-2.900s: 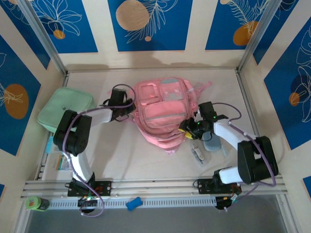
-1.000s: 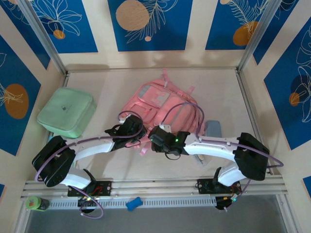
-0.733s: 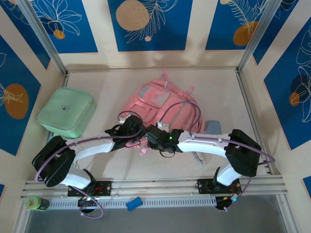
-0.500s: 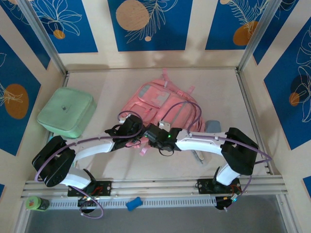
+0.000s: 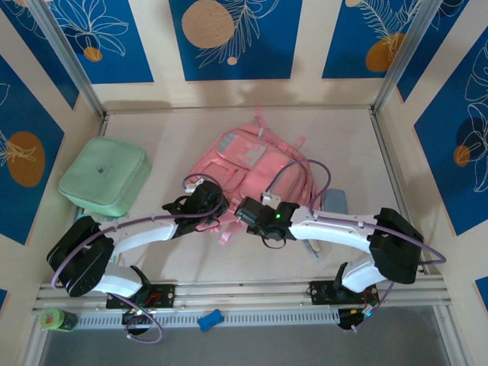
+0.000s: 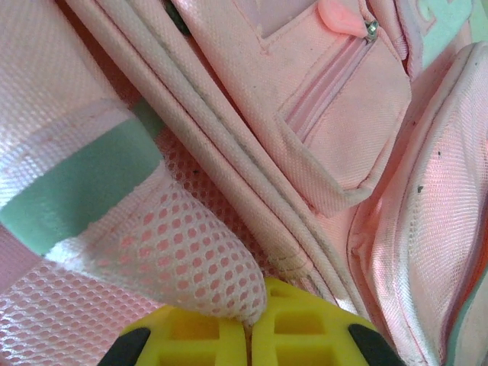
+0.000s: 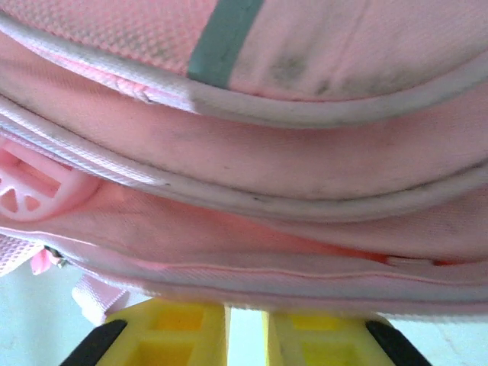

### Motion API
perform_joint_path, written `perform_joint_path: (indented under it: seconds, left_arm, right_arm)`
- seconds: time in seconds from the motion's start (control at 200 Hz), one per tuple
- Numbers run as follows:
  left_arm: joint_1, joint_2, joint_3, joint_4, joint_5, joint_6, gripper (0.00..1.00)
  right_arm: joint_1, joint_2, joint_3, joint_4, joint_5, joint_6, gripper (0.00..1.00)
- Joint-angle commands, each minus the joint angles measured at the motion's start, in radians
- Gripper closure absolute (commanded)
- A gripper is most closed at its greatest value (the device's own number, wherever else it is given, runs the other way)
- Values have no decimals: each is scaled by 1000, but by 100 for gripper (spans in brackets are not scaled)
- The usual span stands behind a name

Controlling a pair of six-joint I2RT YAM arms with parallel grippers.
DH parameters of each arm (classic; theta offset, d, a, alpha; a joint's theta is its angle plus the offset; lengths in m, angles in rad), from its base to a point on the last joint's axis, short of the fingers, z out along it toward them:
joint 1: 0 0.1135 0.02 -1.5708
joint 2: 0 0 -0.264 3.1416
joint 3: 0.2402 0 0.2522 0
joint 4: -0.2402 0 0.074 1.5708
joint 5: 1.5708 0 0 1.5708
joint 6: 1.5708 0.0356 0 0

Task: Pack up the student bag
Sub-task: Zip the student bag at the center of the table.

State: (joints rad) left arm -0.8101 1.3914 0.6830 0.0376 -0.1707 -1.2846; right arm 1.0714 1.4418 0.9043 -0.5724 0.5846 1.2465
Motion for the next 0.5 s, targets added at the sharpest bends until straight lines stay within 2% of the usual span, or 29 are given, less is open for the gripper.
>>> perform_joint_path:
  seconds: [0.0,0.095,0.27,0.36,0.425,0.495]
  left_arm:
    - [-1,-35,14,48,7,23,100]
    - [-1,-35,18,44,9,23,100]
    - [-1,-49,20,47,13,21,100]
    - [-1,-53,22,48,19,26,100]
    - [-2,-54,18,52,22,20,100]
    - [-2,-55,13,61,26,14,100]
  right_arm:
    - [22,-9,7,10,-4,-126,81]
    - [57,39,61,45,-27,-214,78]
    - [62,140,108,126,-81,-227,71]
    - [66,181,135,129,-47,-210,67]
    - [62,203,152,93,-4,-155,66]
    - [59,202,138,132,14,-143,66]
